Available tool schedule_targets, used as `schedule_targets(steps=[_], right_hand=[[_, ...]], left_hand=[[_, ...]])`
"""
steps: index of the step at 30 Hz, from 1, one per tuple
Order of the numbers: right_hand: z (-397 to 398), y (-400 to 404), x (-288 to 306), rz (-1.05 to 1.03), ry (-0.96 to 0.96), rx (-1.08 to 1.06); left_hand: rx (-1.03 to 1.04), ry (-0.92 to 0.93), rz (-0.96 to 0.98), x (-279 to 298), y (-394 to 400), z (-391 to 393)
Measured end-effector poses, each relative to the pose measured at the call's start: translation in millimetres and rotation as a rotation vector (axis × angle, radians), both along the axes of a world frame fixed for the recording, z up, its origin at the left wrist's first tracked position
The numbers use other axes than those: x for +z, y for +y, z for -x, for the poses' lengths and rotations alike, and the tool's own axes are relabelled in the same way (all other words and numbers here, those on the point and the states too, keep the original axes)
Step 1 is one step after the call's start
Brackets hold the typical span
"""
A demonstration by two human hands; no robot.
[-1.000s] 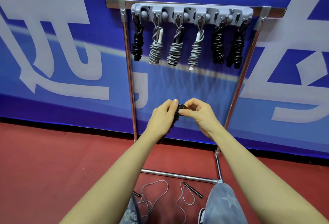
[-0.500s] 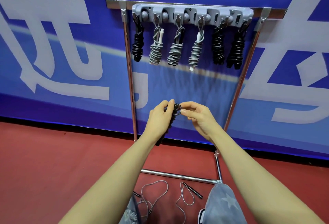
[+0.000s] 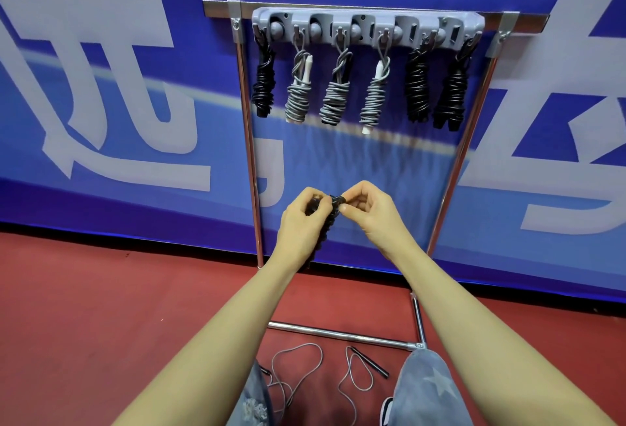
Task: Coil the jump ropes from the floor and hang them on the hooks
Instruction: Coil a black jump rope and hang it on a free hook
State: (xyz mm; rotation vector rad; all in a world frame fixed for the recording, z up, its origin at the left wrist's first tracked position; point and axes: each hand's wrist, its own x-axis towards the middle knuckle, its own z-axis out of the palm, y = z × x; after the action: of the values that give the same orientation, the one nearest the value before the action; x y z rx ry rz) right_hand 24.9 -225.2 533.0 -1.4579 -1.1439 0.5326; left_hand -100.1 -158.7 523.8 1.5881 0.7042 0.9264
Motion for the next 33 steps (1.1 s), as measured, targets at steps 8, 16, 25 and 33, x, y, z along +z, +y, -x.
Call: schedule_targets(steps=[8,16,25,33], right_hand=[[4.0,2.4,1.8,-0.041,-0.054,-0.106],[5.6,12.5,1.5,-0.009,-0.158,-0.139],[7.3,15.5,3.4,-0.009,-0.130,-0.157],[2.7,14.0,0.1,0.032,-0.133,-0.199]], left_hand=[[0.017,-0.036,-0.004,1.5,-1.4,-1.4],[0.044,-0.049,0.025,1.1,0.5,-3.7],[0.018,0.080,0.060,5.0,6.7,-2.3],[0.048,0.082,0.145,0.6,0.6,-6.9]])
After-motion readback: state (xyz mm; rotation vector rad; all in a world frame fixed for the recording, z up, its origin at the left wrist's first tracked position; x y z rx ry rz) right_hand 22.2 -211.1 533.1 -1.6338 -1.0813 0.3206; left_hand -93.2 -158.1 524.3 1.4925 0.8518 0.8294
